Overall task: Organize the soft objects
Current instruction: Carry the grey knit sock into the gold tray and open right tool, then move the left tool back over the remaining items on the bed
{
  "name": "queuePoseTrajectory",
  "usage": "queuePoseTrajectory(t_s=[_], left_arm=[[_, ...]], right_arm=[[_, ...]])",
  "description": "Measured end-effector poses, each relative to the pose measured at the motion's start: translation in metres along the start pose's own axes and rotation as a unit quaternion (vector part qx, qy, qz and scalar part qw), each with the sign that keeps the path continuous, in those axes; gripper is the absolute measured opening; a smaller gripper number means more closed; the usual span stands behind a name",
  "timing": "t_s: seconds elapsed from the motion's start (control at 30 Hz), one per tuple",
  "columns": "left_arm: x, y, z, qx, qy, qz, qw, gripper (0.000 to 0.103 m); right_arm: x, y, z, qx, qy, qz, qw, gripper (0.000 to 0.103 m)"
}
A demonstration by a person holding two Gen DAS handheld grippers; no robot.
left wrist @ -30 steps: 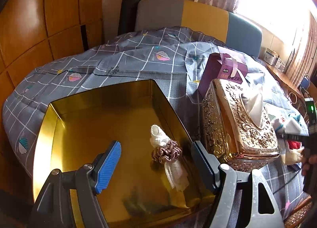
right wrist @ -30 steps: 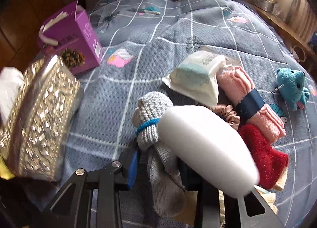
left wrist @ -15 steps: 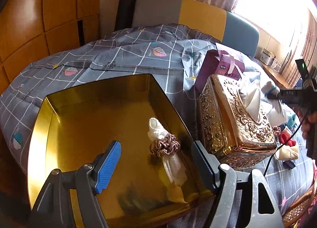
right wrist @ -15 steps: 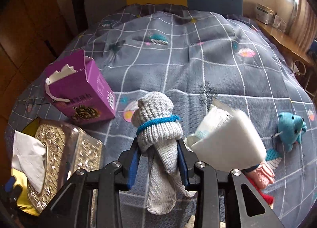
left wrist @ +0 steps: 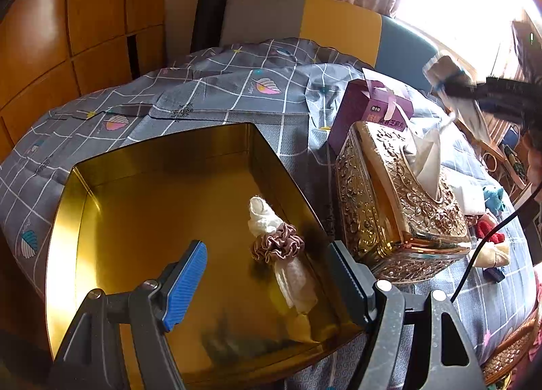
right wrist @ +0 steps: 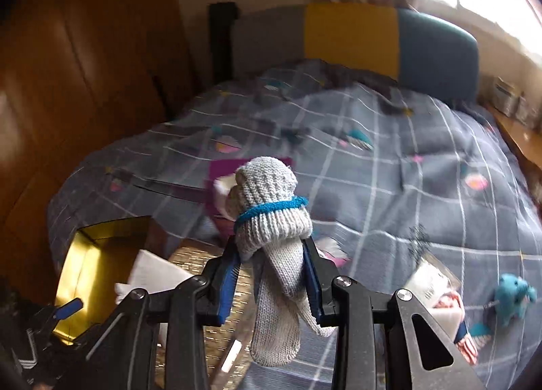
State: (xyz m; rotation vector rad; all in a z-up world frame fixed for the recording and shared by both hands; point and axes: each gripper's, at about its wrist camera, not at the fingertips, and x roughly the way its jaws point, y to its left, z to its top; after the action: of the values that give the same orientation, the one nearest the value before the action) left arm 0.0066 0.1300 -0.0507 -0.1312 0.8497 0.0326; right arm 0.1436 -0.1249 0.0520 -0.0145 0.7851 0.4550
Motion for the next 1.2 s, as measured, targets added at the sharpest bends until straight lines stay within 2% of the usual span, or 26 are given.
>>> queuePoseTrajectory(t_s=[0.27,0.63,0.77,0.9,0.93,1.03,1.2], left_arm=[[-0.004,0.008,-0.002,-0.003,-0.004,0.002,1.0,0.075],[-0.006,0.038,-0.01,-0.034,-0.001,0.008,0.9994,0.074],[-0.003,0.058,-0.015,-0.064,0.007,0.023,0.9977,0.074],[-0.004,0.074,-0.017,-0.087,0.007,0.034,0.9956,0.071],[-0.005,0.077,-0.019,-0.088,0.005,0.035,0.9955,0.071],[-0.006,0.081,-0.02,-0.091,0.003,0.035,0.9952,0.071],[-0.005,0.081,-0.02,-0.091,0.002,0.034,0.9952,0.07]], right_arm=[[0.003,0.076,-0.003,-0.086,0.002,0.069,0.994,0.036],[0.031,0.146,-0.028,-0.154,0.052,0.145,0.976,0.036],[0.052,0.169,-0.03,-0.159,0.072,0.154,0.973,0.037],[0.081,0.189,-0.029,-0.147,0.085,0.146,0.975,0.039],[0.086,0.193,-0.03,-0.144,0.087,0.144,0.975,0.04],[0.097,0.202,-0.029,-0.134,0.08,0.14,0.978,0.068],[0.088,0.2,-0.032,-0.128,0.064,0.134,0.981,0.068]])
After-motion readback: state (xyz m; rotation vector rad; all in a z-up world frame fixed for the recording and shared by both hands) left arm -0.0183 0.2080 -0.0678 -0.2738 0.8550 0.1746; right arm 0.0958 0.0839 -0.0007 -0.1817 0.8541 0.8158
